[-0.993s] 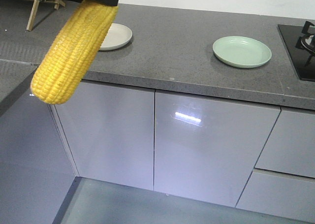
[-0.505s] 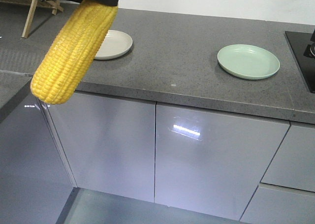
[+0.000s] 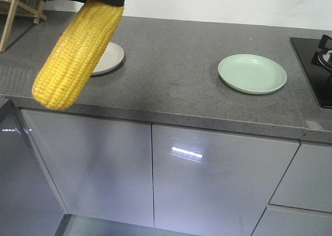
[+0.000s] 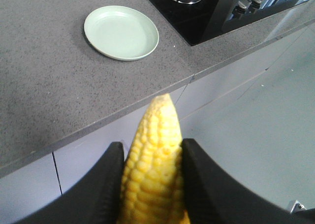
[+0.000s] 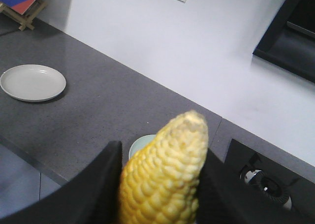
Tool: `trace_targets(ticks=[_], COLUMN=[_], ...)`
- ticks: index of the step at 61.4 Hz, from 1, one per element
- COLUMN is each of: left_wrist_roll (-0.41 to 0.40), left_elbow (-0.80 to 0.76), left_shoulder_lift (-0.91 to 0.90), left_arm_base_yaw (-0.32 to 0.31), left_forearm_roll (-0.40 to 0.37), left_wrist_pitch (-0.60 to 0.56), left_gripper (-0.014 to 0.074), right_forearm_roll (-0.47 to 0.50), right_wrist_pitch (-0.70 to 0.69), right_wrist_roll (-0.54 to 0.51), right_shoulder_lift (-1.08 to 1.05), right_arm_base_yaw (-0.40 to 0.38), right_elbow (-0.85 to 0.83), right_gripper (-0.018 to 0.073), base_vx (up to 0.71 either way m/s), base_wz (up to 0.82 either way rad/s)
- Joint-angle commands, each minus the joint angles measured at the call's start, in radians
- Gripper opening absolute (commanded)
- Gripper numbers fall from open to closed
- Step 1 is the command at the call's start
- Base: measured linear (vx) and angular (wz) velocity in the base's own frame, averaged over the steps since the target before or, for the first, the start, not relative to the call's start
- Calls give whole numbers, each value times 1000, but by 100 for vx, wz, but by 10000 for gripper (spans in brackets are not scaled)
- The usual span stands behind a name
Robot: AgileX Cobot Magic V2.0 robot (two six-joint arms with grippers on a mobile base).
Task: Distribute corn equally
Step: 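Approach the plates and stop with both cobs held above the counter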
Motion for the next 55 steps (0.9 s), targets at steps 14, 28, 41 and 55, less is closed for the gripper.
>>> trace_targets(ticks=[14,28,41,55], left_wrist_roll=[-9,-9,-9,-9], left_elbow=[-22,-22,-22,-22], left_shoulder_lift=[-36,-36,-36,-36], left_arm_base_yaw=[1,1,1,1], left_forearm_roll=[-35,-35,-35,-35], left_wrist_pitch=[-30,-30,-30,-30], left_gripper=[-7,-7,-7,-7], right_forearm_roll=[-3,-3,-3,-3], right_wrist_pitch=[-65,-65,-65,-65], right_wrist_roll=[-1,-1,-1,-1], right_shoulder_lift=[-5,-5,-5,-5], right_arm_base_yaw=[-4,-4,-4,-4], right_elbow=[-19,-19,-19,-19], right_gripper=[-4,-4,-4,-4], base_vx=[11,11,11,11], base_wz=[-15,-14,-9,-8])
